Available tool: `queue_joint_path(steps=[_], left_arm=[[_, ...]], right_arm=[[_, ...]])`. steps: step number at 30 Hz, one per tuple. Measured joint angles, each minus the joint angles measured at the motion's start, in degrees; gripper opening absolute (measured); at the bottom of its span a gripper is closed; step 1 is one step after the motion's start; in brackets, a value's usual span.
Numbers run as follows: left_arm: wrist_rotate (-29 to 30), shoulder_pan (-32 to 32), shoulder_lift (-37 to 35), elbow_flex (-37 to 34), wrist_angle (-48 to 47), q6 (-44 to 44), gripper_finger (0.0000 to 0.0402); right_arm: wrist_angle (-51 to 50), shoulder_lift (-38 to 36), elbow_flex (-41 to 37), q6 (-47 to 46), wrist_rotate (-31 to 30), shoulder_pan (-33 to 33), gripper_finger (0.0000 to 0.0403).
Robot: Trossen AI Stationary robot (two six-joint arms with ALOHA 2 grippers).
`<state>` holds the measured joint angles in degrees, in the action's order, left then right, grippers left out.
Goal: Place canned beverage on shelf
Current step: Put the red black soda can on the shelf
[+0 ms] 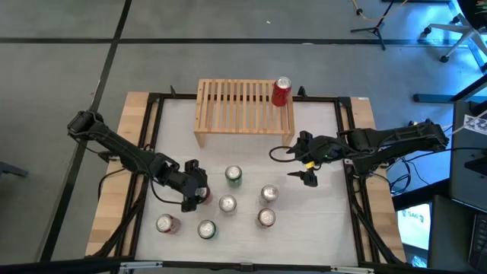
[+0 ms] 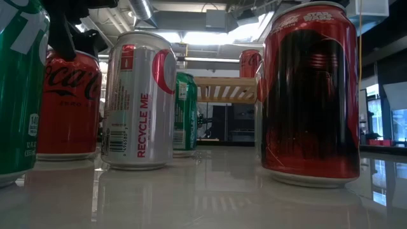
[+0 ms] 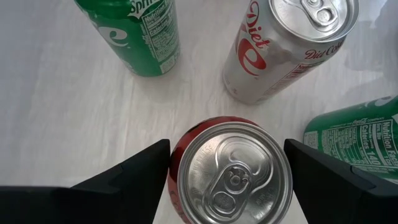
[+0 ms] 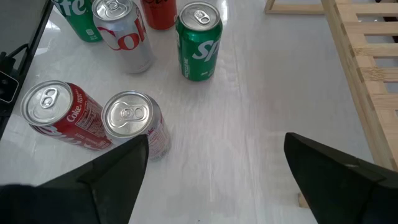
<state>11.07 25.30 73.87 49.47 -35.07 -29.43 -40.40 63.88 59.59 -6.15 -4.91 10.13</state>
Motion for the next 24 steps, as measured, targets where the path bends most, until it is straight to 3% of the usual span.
queue_joint_path(steps=[24], left_arm=[[0.3,0.0,0.0,-0.1,1.3,0.0,0.0296]], right_arm=[[0.0,0.0,0.0,0.0,0.0,0.0,0.037]])
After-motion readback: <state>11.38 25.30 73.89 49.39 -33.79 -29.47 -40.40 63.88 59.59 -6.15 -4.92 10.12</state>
